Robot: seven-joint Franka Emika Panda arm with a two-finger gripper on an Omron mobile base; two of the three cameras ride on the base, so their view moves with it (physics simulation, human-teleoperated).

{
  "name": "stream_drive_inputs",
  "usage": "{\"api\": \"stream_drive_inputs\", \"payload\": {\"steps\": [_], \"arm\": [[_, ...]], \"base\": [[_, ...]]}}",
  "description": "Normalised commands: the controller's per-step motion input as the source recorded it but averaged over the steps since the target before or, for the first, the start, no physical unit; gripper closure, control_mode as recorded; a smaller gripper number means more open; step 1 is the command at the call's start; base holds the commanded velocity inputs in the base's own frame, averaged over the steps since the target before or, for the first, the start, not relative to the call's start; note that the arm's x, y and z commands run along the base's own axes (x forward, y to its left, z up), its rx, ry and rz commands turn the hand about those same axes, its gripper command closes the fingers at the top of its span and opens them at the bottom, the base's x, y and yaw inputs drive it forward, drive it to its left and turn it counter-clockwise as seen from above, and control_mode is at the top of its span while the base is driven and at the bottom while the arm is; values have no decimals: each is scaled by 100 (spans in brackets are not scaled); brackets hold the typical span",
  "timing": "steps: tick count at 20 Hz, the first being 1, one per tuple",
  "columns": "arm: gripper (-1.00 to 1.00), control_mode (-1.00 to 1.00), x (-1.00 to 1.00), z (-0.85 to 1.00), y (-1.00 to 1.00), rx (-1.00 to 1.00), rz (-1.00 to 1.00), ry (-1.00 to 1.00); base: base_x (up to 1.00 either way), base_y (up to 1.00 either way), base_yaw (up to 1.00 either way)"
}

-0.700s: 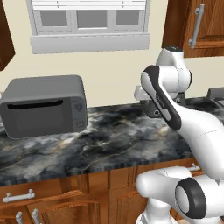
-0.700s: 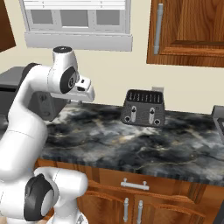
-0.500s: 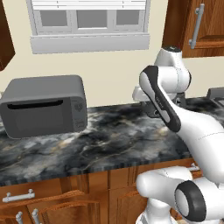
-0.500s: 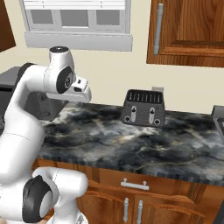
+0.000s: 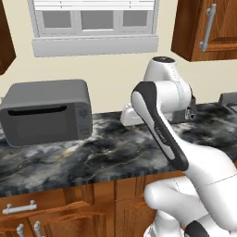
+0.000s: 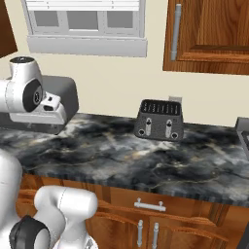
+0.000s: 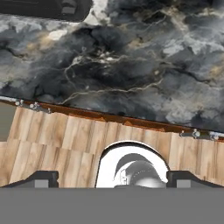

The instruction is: Take the pizza cutter from the drawer on the left and place it on the dining counter for cutting.

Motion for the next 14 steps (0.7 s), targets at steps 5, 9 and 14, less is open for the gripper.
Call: {"api": "stream_drive_inputs", "payload": {"steps": [5, 9, 14], "arm": [[-100, -100, -76, -12, 87, 0, 12, 9], [-100, -100, -22, -12, 53, 2, 12, 14], [-100, -100, -20, -44, 66, 1, 16, 1]], "base": [[0, 0, 0], [0, 0, 0], [0, 0, 0]]}}
